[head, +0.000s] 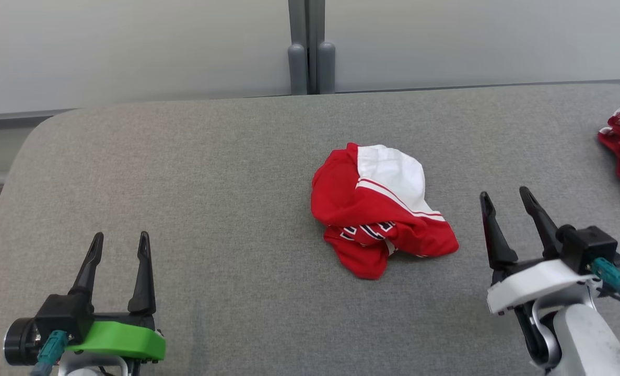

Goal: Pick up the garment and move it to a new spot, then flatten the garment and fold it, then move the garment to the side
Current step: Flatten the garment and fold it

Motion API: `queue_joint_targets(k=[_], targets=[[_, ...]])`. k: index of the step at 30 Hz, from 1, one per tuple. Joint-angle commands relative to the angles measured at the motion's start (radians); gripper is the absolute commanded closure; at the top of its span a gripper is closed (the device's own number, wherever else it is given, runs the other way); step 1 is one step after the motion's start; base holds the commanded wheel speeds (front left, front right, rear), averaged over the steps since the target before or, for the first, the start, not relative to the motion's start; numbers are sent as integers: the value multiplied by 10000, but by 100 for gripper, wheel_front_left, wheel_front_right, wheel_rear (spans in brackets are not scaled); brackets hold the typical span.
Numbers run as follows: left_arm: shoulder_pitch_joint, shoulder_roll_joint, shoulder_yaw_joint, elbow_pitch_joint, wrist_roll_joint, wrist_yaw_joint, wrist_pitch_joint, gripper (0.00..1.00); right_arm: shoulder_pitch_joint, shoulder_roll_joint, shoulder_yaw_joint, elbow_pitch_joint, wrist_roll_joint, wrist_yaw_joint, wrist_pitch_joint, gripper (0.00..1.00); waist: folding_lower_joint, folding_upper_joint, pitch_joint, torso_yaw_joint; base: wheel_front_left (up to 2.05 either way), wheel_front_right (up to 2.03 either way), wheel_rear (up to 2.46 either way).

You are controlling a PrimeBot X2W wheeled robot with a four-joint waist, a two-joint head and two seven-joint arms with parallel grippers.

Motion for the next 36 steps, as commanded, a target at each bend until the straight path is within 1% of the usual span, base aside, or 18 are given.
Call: queue_joint_targets(k=[1,6,11,17,24,26,27,30,36], targets=[[-234,-19,-43,6,106,43,-33,0,-371,-109,69,247,-86,1,102,0,0,0,231,192,0,0,0],[-562,-101,-181,56,177,39,-41,0,-1418,-338,313,1374,-128,1,294,0,0,0,634,507,0,0,0],[-983,-256,-407,143,245,-35,-40,0,-2178,-509,468,2906,-65,1,230,0,0,0,1082,923,0,0,0],[-1279,-434,-542,229,253,-93,-41,0,-2402,-481,553,4631,114,1,-47,0,0,0,1352,1265,0,0,0],[-1282,-527,-445,273,297,-137,-43,0,-2338,-354,834,6005,503,1,-215,0,0,0,1373,1305,0,0,0],[-1276,-552,-419,288,326,-147,-43,0,-2303,-262,1035,6323,733,1,-204,91,0,0,1362,1286,0,0,0],[-1284,-563,-408,297,343,-153,-43,0,-2315,-242,1135,6452,862,1,-191,100,0,0,1349,1271,0,0,0],[-1337,-583,-382,318,357,-174,-43,0,-2497,-368,1312,6622,1124,-11,-260,100,0,0,1332,1226,0,0,0],[-1335,-626,-313,357,429,-198,-44,0,-3009,-960,1288,6583,1319,-14,-445,100,0,0,1205,1148,0,0,0]])
